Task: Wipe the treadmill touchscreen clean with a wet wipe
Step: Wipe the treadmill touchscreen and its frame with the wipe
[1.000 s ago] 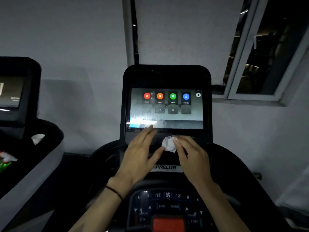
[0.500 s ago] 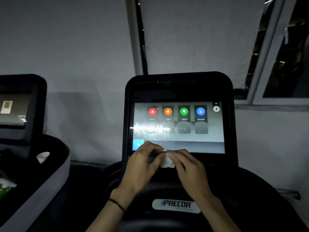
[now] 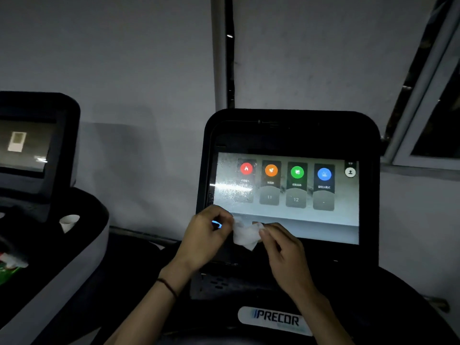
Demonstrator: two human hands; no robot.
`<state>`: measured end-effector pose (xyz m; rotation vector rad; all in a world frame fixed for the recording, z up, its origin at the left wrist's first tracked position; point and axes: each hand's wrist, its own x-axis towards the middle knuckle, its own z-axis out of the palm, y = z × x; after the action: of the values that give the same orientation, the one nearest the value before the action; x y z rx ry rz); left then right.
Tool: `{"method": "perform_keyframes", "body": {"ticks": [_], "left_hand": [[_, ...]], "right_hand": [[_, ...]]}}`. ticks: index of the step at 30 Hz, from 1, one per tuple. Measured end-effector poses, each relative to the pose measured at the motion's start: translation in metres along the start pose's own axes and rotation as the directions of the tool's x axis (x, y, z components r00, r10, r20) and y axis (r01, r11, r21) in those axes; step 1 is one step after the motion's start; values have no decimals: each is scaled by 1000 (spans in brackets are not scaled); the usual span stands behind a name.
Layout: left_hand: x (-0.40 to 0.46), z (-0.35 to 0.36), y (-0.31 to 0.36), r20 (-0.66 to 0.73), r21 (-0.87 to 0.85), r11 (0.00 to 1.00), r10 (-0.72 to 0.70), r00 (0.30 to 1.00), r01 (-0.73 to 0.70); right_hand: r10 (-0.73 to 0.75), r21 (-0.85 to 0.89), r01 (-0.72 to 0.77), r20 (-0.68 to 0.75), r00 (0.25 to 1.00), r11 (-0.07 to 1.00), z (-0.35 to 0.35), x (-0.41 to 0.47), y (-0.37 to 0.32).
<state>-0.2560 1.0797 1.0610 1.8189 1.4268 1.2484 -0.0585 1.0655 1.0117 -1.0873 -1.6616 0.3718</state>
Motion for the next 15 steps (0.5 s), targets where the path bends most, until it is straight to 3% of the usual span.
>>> {"method": "perform_keyframes", "body": {"ticks": [5,10,12,15], "left_hand": [[15,-13,-4,-78,-163,986,-35,996,22],[18,-15,-6,3,-218,976,14,1000,-13],[18,-15,-6,33,-216,976,47,998,-39],[18,-16,-6,46,-235,971,54,997,-42]], "right_hand": [[52,75,-54,28,998,996,3,0,-2],[245,151,-261,118,962,953,20,16,-27],[255,152,-282,175,951,947,31,23,-37],[266,179,-288,134,955,941,41,30,-45]]}}
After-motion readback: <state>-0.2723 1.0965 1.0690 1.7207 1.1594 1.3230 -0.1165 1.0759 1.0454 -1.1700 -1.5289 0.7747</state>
